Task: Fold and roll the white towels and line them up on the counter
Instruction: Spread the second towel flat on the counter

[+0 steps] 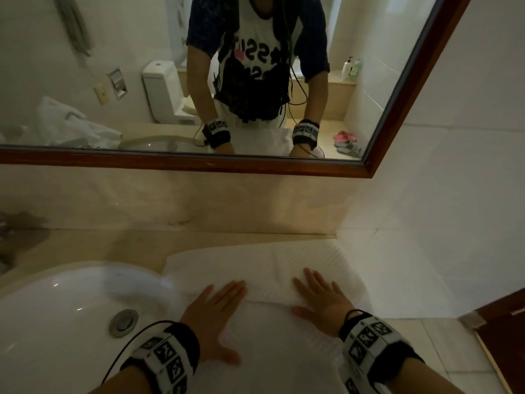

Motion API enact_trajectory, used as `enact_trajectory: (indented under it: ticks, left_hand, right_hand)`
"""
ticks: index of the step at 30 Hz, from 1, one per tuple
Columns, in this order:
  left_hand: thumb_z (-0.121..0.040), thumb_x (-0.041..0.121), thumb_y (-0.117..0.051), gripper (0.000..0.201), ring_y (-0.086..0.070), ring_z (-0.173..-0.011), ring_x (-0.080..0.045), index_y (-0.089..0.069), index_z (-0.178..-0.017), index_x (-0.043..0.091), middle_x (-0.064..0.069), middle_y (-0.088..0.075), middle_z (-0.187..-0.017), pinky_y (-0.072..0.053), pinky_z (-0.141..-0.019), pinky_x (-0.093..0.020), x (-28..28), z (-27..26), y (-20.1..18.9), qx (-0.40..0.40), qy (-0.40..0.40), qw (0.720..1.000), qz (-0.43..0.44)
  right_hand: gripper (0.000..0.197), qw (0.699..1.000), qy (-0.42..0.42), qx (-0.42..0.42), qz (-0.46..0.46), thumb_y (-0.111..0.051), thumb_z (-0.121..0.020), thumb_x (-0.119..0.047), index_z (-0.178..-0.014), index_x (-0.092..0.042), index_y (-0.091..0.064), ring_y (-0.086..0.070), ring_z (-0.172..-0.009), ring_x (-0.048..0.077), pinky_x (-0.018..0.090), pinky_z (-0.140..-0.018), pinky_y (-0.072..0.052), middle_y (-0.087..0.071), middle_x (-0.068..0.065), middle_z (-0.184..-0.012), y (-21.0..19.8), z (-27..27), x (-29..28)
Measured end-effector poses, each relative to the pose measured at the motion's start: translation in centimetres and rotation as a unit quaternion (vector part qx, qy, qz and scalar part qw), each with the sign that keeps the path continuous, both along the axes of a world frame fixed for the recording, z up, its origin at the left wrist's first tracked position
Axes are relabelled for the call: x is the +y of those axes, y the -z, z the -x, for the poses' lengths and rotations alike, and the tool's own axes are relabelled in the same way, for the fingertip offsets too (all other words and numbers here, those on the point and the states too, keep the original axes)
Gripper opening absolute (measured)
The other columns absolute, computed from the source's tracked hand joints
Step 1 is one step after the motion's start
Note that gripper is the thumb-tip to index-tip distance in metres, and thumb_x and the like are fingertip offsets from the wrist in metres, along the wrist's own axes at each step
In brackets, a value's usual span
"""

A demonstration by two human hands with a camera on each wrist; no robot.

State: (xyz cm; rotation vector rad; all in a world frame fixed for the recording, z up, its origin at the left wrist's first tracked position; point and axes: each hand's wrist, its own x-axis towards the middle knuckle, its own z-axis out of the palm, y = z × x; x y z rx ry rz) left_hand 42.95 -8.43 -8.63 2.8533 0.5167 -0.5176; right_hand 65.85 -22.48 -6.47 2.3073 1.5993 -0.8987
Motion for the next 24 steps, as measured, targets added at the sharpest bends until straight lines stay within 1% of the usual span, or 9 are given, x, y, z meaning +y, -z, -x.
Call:
enact_trajectory:
  ticks: [4, 6, 8, 12, 14, 17, 19, 21, 24]
  left_hand:
    - [-0.047, 0.096, -0.038, 0.133, 0.027, -0.140, -0.020, 0.059, -0.112, 0.033, 0.001, 0.041, -0.143, 0.025, -0.107, -0.030, 0.6, 0.6, 0.9, -0.010, -0.047, 0.999, 0.007]
    - [-0.044, 0.101, -0.026, 0.138, -0.010, -0.143, -0.031, 0.030, -0.142, 0.022, -0.010, -0.006, -0.158, 0.016, -0.111, -0.034, 0.9, 1.7, 1.3, 0.012, -0.060, 0.998, -0.007]
    - [-0.036, 0.103, -0.016, 0.148, -0.035, -0.127, -0.026, -0.001, -0.149, 0.008, -0.011, -0.039, -0.141, 0.003, -0.113, -0.039, 1.0, 2.4, 1.8, 0.005, -0.093, 0.996, -0.018]
    - [-0.044, 0.096, -0.026, 0.138, -0.009, -0.144, -0.026, -0.006, -0.150, 0.010, -0.012, -0.015, -0.156, 0.000, -0.114, -0.043, 0.8, 4.7, 2.8, 0.017, -0.069, 0.997, -0.002]
    - [-0.063, 0.082, -0.029, 0.112, 0.005, -0.147, -0.018, -0.004, -0.151, 0.016, -0.006, 0.002, -0.159, 0.004, -0.116, -0.042, 0.2, 6.4, 3.1, -0.013, -0.057, 0.998, -0.020]
    - [-0.099, 0.041, -0.013, 0.055, 0.004, -0.147, -0.016, -0.007, -0.150, 0.021, -0.003, -0.003, -0.159, 0.002, -0.117, -0.042, -0.7, 8.7, 4.7, -0.102, -0.074, 0.987, -0.099]
    - [-0.101, 0.032, -0.003, 0.052, 0.002, -0.147, -0.018, -0.009, -0.150, 0.019, -0.006, -0.011, -0.158, 0.000, -0.118, -0.042, -1.0, 9.3, 5.7, -0.143, -0.096, 0.972, -0.159]
    - [-0.099, 0.038, 0.005, 0.057, 0.000, -0.147, -0.018, -0.008, -0.151, 0.018, -0.005, -0.007, -0.159, -0.001, -0.118, -0.040, -0.9, 9.1, 4.7, -0.185, -0.122, 0.961, -0.165]
    - [-0.085, 0.073, -0.010, 0.077, -0.060, -0.116, -0.016, -0.054, -0.127, 0.026, 0.000, -0.061, -0.127, -0.044, -0.098, -0.044, 0.5, 8.3, 1.1, -0.239, -0.284, 0.927, -0.049]
  right_hand:
    - [0.118, 0.999, 0.031, 0.002, -0.008, 0.005, -0.040, -0.084, -0.147, -0.034, 0.012, 0.019, -0.144, 0.019, 0.042, -0.118, 0.003, 0.027, -0.002, -0.154, 0.6, -0.2, 2.3]
    - [0.119, 0.999, 0.030, -0.005, -0.013, 0.003, -0.040, -0.085, -0.147, -0.033, 0.014, 0.021, -0.144, 0.020, 0.044, -0.118, 0.004, 0.028, -0.001, -0.154, 0.8, -0.4, 3.3]
    - [0.116, 0.999, 0.031, -0.014, -0.018, -0.003, -0.047, -0.088, -0.147, -0.032, 0.015, 0.022, -0.144, 0.022, 0.045, -0.117, 0.005, 0.028, 0.001, -0.154, 1.1, -0.6, 4.0]
    - [0.102, 0.999, 0.040, -0.026, -0.002, -0.039, -0.075, -0.078, -0.147, -0.030, 0.016, 0.023, -0.143, 0.026, 0.050, -0.117, 0.004, 0.029, 0.005, -0.153, 1.2, -0.1, 4.2]
    - [0.107, 0.999, 0.040, -0.024, 0.019, -0.046, -0.073, -0.077, -0.146, -0.031, 0.018, 0.025, -0.142, 0.027, 0.053, -0.117, 0.004, 0.032, 0.005, -0.152, 1.3, 0.8, 3.6]
    - [0.106, 0.999, 0.032, -0.024, 0.036, -0.044, -0.072, -0.079, -0.143, -0.037, 0.023, 0.029, -0.140, 0.030, 0.060, -0.112, 0.007, 0.037, 0.007, -0.150, 1.2, 3.0, 2.3]
    - [0.102, 0.999, 0.029, -0.019, 0.030, -0.035, -0.070, -0.083, -0.141, -0.040, 0.026, 0.031, -0.139, 0.032, 0.063, -0.110, 0.008, 0.038, 0.009, -0.149, 1.2, 4.5, 2.0]
    - [0.111, 0.999, 0.022, -0.017, 0.024, -0.019, -0.051, -0.093, -0.139, -0.042, 0.027, 0.031, -0.138, 0.034, 0.065, -0.108, 0.009, 0.039, 0.011, -0.147, 1.3, 5.4, 2.2]
    - [0.125, 1.000, 0.025, -0.001, 0.007, -0.007, -0.028, -0.091, -0.139, -0.045, 0.026, 0.030, -0.139, 0.032, 0.067, -0.107, 0.009, 0.040, 0.005, -0.147, 1.2, 5.0, 2.7]
